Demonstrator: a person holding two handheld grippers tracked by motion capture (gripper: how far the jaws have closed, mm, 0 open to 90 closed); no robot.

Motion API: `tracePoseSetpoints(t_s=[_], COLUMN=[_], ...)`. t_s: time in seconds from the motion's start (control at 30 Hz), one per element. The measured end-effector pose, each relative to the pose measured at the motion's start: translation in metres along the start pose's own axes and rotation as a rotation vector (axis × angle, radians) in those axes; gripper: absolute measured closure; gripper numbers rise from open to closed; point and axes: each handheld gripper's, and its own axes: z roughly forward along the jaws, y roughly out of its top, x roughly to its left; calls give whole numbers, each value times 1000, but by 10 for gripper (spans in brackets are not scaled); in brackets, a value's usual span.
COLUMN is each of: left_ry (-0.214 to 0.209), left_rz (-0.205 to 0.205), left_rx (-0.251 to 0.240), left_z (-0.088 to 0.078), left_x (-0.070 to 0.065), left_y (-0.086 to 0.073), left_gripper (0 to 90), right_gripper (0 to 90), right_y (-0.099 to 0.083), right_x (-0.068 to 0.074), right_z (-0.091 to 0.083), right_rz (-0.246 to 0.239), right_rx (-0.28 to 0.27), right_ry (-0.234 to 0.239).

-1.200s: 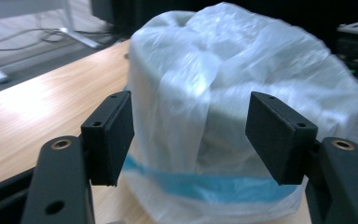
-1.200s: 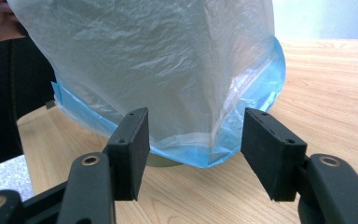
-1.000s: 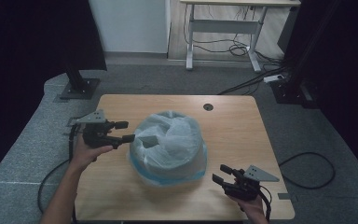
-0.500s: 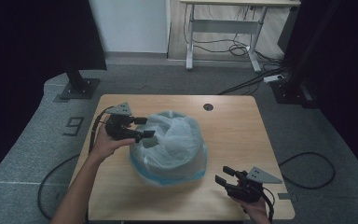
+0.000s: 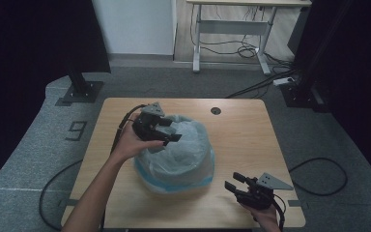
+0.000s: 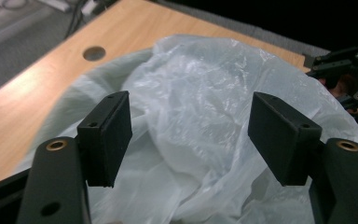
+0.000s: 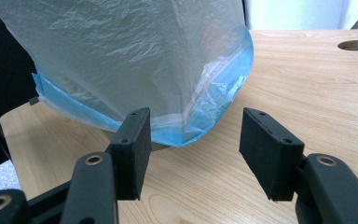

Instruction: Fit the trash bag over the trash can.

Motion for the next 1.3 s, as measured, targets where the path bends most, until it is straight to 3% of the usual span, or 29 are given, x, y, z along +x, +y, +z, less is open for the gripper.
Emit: tracePoseSetpoints(t_s=[0.13, 0.33, 0.6, 0.97, 1.17, 1.3], left_ry=[37, 51, 85, 83, 82, 86], left_rz=[-35, -55, -31, -15, -18, -18], left_rx=[43, 78, 185, 309, 322, 256], left_z=[12, 24, 52, 79, 83, 71], left_x=[-4, -9, -14, -11, -10, -13], left_y=[8, 20, 33, 33, 32, 35], left_gripper=[300, 303, 343, 348, 341, 348], right_gripper=[429, 429, 429, 430, 429, 428], right_y=[-1, -1, -2, -4, -5, -5], right_x=[1, 1, 0, -4, -4, -5], right_z=[2, 3, 4, 7, 8, 8], right_rz=[2, 5, 11, 24, 29, 33], right_rx=[12, 18, 33, 81, 97, 97], right_ry=[0, -1, -12, -27, -22, -24])
